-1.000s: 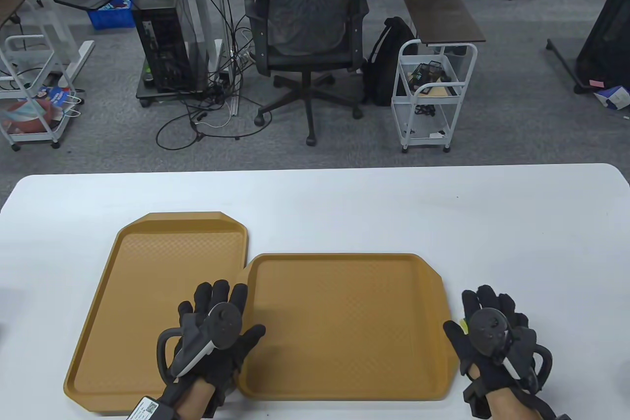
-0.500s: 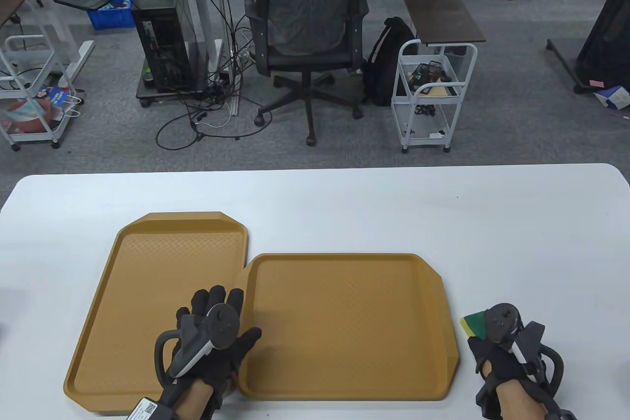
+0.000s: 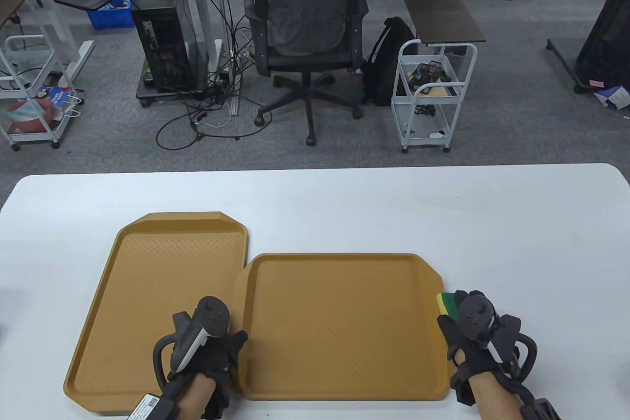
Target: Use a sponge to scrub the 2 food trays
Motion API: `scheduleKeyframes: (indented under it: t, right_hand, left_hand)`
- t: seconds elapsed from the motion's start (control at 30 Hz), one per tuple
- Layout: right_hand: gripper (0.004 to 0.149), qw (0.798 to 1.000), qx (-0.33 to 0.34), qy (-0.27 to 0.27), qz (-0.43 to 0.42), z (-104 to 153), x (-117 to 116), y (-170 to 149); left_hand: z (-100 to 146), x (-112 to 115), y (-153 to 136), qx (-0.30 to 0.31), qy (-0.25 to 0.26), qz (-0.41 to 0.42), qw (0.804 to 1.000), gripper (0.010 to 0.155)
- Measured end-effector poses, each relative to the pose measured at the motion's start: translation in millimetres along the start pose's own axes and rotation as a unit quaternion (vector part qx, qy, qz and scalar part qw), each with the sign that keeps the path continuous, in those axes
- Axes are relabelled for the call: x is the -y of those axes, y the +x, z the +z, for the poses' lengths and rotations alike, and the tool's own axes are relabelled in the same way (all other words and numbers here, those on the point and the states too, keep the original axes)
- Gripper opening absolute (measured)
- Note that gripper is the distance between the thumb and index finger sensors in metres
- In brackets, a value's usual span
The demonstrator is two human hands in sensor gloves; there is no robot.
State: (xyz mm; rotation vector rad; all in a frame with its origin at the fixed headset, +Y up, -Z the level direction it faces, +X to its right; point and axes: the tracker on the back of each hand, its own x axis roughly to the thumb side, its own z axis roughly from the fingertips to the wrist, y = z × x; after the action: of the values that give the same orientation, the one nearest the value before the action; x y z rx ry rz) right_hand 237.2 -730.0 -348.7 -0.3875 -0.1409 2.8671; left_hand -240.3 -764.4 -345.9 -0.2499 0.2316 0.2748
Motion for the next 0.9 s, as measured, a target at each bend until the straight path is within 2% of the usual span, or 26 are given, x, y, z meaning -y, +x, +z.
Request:
scheduleKeyframes:
  t: [0.17,0.4,0.6,0.7,0.8,0.9]
  right_hand:
    - [0.064,0.999,0.017,0.004,0.036,-20,-13,36]
    - [0.063,0.995,-0.002,-0.006,0.1,-63,-47,86]
    - [0.06,0.98,-0.008,-0.03,0.199,-72,-66,103]
    - [0.057,0.981,-0.01,-0.001,0.195,-74,-67,102]
    - [0.055,0.982,0.001,0.065,0.175,-77,-60,99]
    - [0.053,0.981,0.003,0.095,0.171,-81,-56,98]
  left_hand:
    - [-1,2,0,-0.001,-0.01,0.022,1.0,0.072]
    - [0,3,3,-0.002,-0.02,0.03,0.999,0.07]
    - [-1,3,2,0.0,-0.032,0.039,0.999,0.07]
    - [-1,3,2,0.0,-0.033,0.039,0.999,0.07]
    - [-1,3,2,0.001,-0.034,0.038,0.999,0.069]
    - [-2,3,2,0.001,-0.037,0.042,0.998,0.069]
